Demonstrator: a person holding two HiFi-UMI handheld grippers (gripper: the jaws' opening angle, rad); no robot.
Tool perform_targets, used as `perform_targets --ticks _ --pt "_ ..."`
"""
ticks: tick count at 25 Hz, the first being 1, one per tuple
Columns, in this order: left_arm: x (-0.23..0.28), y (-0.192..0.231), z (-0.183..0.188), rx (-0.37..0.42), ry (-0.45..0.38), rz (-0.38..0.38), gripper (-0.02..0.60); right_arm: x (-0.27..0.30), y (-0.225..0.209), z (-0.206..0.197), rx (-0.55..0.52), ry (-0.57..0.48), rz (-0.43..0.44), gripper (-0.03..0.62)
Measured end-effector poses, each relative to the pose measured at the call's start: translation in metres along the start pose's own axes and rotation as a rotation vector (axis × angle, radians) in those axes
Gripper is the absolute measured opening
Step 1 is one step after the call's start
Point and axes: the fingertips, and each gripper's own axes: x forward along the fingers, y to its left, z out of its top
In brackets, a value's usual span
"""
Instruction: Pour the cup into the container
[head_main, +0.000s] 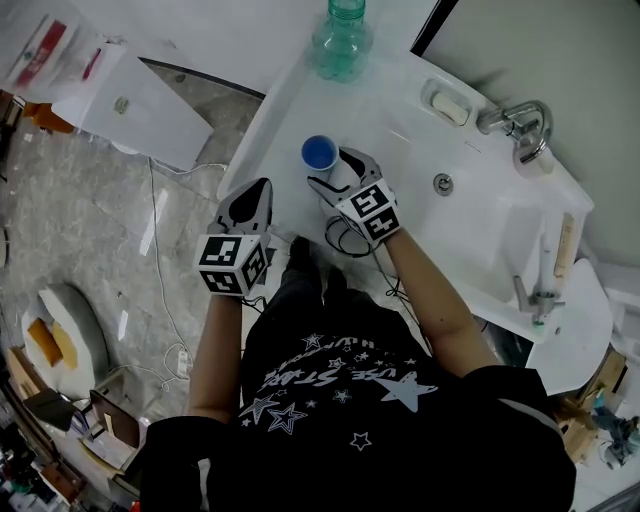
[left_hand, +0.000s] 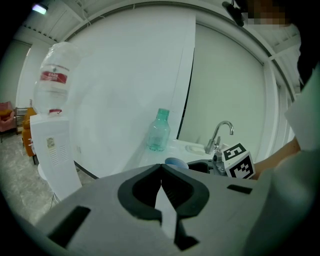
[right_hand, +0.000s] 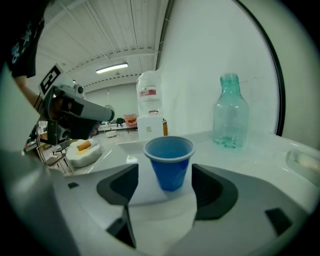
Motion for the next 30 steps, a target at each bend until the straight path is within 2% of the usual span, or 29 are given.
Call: perform_targets --ticks 9,17,20,23,26,30 --pt "-0.040 -0.037 0.000 -0.001 -0.072 0.047 0.009 -0.063 0.004 0.008 -0.025 -0.060 -0.037 0.306" --pt "-0.061 -0.067 -0.007 0.006 -0.088 0.046 0.009 -0.111 0.018 0.019 -0.020 -0.124 -0.034 0.170" --pt "-0.062 -0.074 -0.007 0.016 -0.089 0.044 0.009 -0.125 0.021 0.023 -0.031 -0.158 -0.045 0.093" --pt "-0.063 -0.078 -0.011 0.012 -0.090 0.039 0.009 -0.129 0.025 0.024 -0.024 -0.185 -0.042 0.087" --pt "-0.069 -0.081 -0.021 0.001 -0.085 0.035 0.009 -0.132 0.026 0.022 -0.013 -0.195 -0.061 0.014" --pt "-0.090 -0.079 -0.035 -0.035 -0.092 0.052 0.009 -0.136 0.037 0.023 -0.012 -0.187 -0.068 0.006"
